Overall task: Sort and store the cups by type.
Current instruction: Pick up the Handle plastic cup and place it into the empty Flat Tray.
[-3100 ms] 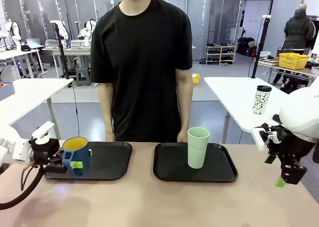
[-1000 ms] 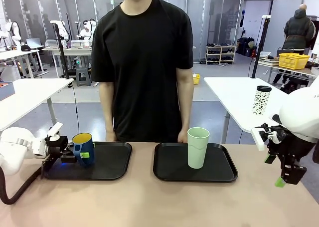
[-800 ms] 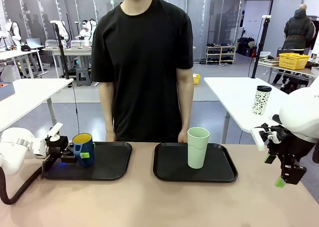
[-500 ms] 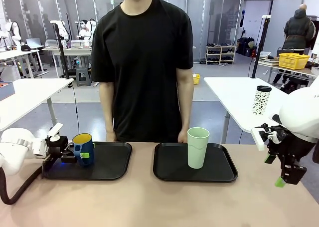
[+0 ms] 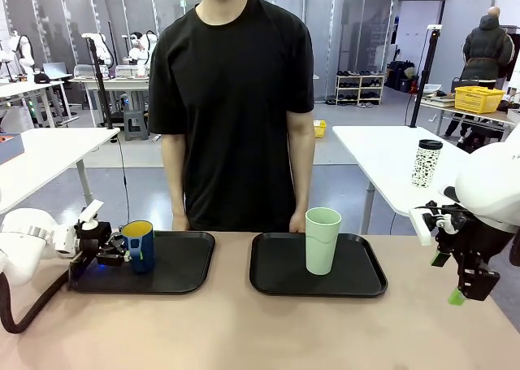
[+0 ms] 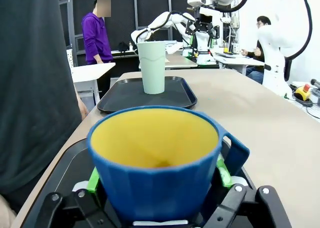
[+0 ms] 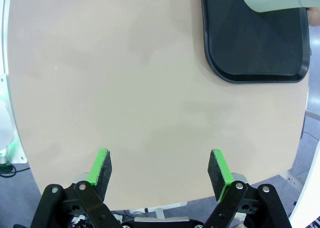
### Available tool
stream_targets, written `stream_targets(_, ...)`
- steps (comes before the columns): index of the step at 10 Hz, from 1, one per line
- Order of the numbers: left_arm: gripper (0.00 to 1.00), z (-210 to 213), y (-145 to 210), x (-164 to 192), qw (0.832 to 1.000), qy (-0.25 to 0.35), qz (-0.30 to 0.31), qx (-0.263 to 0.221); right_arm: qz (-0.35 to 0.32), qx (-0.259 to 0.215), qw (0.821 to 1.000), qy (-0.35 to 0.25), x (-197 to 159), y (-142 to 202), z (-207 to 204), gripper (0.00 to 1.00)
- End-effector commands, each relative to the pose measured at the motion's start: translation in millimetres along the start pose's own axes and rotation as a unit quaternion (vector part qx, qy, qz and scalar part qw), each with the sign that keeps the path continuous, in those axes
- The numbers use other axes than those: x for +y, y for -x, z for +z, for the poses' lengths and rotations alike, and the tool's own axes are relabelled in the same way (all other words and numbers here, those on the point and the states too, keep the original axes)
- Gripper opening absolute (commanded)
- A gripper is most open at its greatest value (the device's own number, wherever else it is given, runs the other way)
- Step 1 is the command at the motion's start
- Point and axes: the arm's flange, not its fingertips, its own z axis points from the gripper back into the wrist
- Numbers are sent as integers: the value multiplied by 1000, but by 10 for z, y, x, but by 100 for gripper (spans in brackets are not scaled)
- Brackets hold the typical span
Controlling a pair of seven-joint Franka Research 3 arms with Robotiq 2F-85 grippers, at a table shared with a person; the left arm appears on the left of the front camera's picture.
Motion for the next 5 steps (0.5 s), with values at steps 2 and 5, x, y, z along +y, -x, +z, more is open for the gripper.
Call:
stream_targets(2, 100, 102, 279, 50, 1000, -20, 14, 4, -10, 7, 1000, 3, 11, -17, -12, 97)
stream_targets(5, 100, 292, 274, -10, 999, -35, 20, 25, -10, 7, 1000, 3, 11, -17, -12, 97)
